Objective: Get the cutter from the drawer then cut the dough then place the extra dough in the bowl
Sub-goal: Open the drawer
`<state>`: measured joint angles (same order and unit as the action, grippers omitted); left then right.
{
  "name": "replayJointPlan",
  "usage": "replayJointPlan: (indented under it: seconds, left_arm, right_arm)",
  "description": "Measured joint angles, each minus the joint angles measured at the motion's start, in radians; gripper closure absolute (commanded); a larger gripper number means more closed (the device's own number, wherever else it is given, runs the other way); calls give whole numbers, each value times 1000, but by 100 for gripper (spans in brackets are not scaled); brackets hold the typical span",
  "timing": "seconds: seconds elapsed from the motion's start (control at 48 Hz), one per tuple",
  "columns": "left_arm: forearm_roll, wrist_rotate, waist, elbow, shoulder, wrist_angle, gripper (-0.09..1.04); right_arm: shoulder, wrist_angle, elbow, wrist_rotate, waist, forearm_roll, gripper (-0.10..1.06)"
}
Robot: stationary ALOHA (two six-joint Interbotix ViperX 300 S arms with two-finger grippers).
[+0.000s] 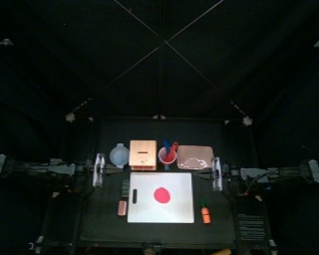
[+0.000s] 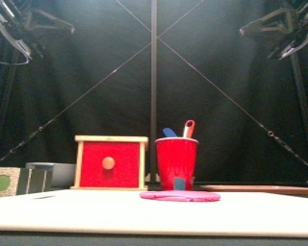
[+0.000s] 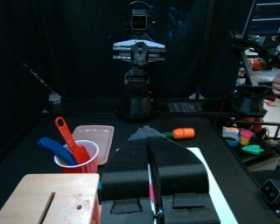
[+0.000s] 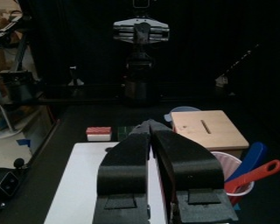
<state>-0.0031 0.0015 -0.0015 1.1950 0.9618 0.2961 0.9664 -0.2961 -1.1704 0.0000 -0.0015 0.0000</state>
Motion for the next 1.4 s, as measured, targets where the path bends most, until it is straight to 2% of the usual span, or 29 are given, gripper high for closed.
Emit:
replayJointPlan:
  seconds: [0.188, 0.396, 0.625, 0.75, 0.938, 1.083, 1.208, 1.396]
  left_arm:
    - [-52, -12, -11, 26, -35, 14, 94]
    - [-242, -15, -41, 60, -121, 86, 94]
    - [-560, -28, -87, 66, -249, 141, 94]
    - [-736, -32, -127, 66, -321, 193, 94]
    - [-927, -35, -212, 66, -405, 301, 94]
    - [-1032, -38, -281, 63, -463, 422, 94]
    - [-1117, -38, -330, 51, -525, 531, 94]
    - [-1221, -38, -354, -2, -647, 620, 94]
  right_arm:
    - [-75, 0, 6, -2, -15, 0, 95]
    - [-314, 0, 126, -2, -49, -2, 95]
    - [-611, -2, 351, -3, -100, -3, 95]
    - [-773, 0, 486, 0, -141, -17, 95]
    - [-960, 6, 627, -2, -198, -25, 95]
    - [-1068, 41, 706, 5, -227, -26, 95]
    - [-1131, 94, 759, 2, -235, -28, 95]
    - [-1201, 169, 838, -2, -236, -32, 95]
